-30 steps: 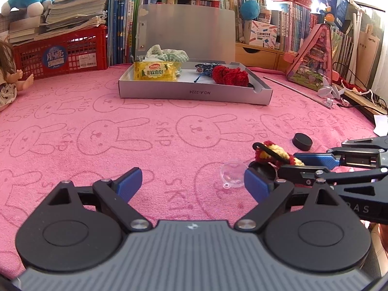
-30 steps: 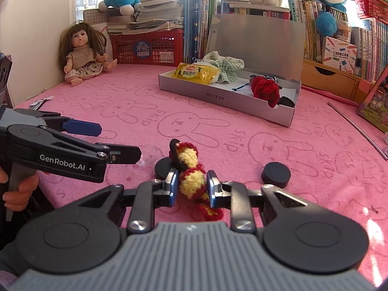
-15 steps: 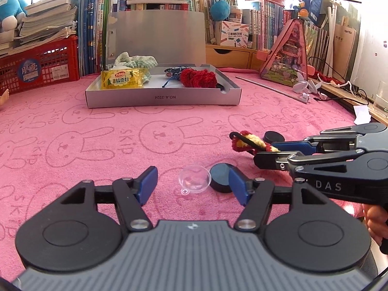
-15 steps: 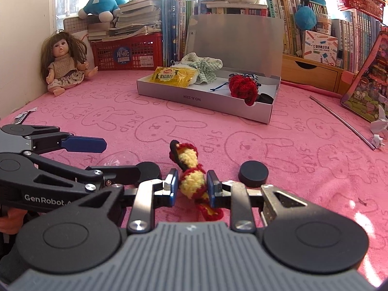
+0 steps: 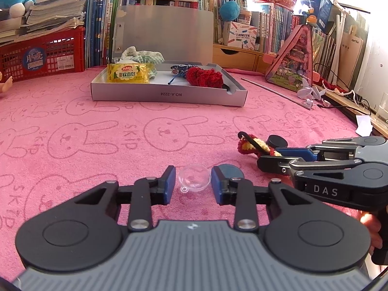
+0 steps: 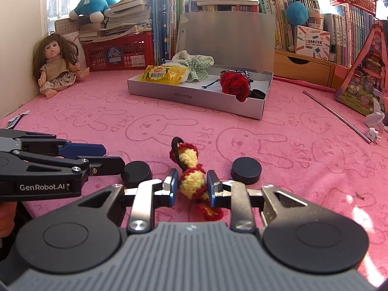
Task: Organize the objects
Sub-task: 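Grasp the clear plastic lid with the left gripper while the right gripper grasps the red-yellow knitted toy, then carry the clear lid and red-yellow knitted toy over the white box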
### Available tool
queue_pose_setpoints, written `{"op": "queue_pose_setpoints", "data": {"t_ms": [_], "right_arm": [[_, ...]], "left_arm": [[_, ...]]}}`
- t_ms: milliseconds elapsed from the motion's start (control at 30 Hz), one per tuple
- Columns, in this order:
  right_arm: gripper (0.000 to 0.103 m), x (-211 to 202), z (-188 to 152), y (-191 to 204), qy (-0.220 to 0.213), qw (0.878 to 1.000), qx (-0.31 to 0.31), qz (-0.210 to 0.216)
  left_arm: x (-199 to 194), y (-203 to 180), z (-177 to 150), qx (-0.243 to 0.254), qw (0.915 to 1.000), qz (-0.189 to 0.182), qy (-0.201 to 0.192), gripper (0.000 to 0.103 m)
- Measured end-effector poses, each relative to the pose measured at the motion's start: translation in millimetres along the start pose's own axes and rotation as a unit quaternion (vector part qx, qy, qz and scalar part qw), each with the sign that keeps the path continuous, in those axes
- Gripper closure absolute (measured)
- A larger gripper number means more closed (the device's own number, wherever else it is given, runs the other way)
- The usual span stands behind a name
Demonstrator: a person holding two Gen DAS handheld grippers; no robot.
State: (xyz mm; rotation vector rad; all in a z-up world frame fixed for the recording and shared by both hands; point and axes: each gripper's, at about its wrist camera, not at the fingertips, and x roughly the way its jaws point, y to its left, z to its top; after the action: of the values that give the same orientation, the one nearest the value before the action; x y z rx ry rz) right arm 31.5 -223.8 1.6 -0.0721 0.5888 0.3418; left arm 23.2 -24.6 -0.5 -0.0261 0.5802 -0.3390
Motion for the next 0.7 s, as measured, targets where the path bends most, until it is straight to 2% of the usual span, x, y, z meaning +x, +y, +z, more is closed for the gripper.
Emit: {"op": "queue_pose_setpoints", "data": {"t_ms": [133, 700], "right_arm": [[0.072, 0.5, 0.6, -0.1, 0.000, 1.000, 0.002, 0.000], [0.073, -1.3, 3.5, -0.9, -0.008, 1.000, 0.010, -0.004]], "left_arm": [[-2.9, 6.0, 2.9, -0.014, 0.9998, 0.010, -0.006, 0.069], [-1.9, 9.1, 7.7, -0.013, 0.9989, 0.045, -0.004, 0.069]]}}
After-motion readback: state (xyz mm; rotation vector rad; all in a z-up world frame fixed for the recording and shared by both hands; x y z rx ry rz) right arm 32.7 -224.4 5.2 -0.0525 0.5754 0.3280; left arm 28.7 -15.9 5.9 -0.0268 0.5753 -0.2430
